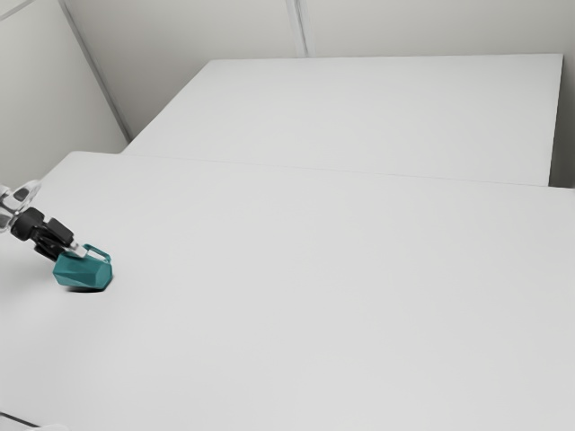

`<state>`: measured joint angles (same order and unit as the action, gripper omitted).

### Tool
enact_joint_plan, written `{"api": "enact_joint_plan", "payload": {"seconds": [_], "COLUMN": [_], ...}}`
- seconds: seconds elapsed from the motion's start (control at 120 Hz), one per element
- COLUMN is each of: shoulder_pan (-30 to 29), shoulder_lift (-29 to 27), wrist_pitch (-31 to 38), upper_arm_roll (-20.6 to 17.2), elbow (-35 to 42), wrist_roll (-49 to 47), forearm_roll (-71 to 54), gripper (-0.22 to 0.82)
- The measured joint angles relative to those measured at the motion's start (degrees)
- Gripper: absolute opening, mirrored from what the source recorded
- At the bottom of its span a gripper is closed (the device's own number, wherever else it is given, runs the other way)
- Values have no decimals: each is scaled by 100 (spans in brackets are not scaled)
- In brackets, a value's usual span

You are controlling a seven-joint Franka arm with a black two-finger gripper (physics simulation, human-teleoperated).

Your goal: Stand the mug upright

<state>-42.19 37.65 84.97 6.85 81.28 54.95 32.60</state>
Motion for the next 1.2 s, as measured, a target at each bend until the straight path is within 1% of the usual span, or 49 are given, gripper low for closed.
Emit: {"api": "enact_joint_plan", "payload": {"seconds": [0.1, 0.183, 0.383, 0.467, 0.65, 0.85, 1.092, 1.2], "shoulder_pan": [-7, -9, 8, 17, 27, 32, 128, 384], "shoulder_lift": [-14, -23, -34, -37, -80, -232, -687, -1102], "wrist_pitch": [-57, -91, -141, -148, -142, -150, -181, -179], "upper_arm_roll": [0, 0, -1, -1, -2, 0, 6, 54], "elbow": [-4, 0, 8, 43, 139, 214, 575, 833], "wrist_roll": [-1, -5, -16, -19, -27, -68, -165, -234], "forearm_roll": [73, 138, 264, 311, 384, 379, 330, 243], "gripper": [17, 8, -6, -10, -14, -16, -18, -18]}}
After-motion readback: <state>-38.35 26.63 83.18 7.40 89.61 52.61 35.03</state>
